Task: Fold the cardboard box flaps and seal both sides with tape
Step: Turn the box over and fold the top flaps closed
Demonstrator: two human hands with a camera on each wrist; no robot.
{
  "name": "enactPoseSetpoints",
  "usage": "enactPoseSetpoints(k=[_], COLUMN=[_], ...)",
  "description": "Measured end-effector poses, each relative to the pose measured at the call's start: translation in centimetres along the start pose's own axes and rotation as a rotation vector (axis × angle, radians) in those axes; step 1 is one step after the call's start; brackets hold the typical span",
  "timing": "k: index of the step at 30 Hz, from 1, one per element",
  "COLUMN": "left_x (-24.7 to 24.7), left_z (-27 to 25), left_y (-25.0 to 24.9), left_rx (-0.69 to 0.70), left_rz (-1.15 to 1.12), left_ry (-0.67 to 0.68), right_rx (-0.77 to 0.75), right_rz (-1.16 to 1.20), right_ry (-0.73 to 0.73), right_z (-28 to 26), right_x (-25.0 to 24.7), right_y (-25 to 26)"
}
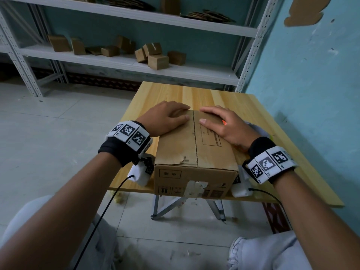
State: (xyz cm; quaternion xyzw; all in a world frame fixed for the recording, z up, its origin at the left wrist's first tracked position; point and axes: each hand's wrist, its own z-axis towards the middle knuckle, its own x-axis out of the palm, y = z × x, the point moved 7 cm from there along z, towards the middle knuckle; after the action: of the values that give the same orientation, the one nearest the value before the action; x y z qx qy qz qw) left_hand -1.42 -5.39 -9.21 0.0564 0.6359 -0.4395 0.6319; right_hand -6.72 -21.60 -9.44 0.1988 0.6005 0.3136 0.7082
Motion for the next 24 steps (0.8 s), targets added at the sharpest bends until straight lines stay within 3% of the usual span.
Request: enactPoseSetpoints(k=[20,24], left_x=[0.3,0.0], left_z=[0.2,0.2], left_y=[-0.1,0.3], left_rx=[-0.043,-0.067], left_rz=[-0.104,-0.105], left_ry=[0.045,0.029], right_rx=[0.055,0.062], right_rz=[0.073,0.003], right_ry=[0.018,-0.067], right_z=[0.2,-0.2], right_x=[0.2,-1.0], right_y=[-0.2,-0.3])
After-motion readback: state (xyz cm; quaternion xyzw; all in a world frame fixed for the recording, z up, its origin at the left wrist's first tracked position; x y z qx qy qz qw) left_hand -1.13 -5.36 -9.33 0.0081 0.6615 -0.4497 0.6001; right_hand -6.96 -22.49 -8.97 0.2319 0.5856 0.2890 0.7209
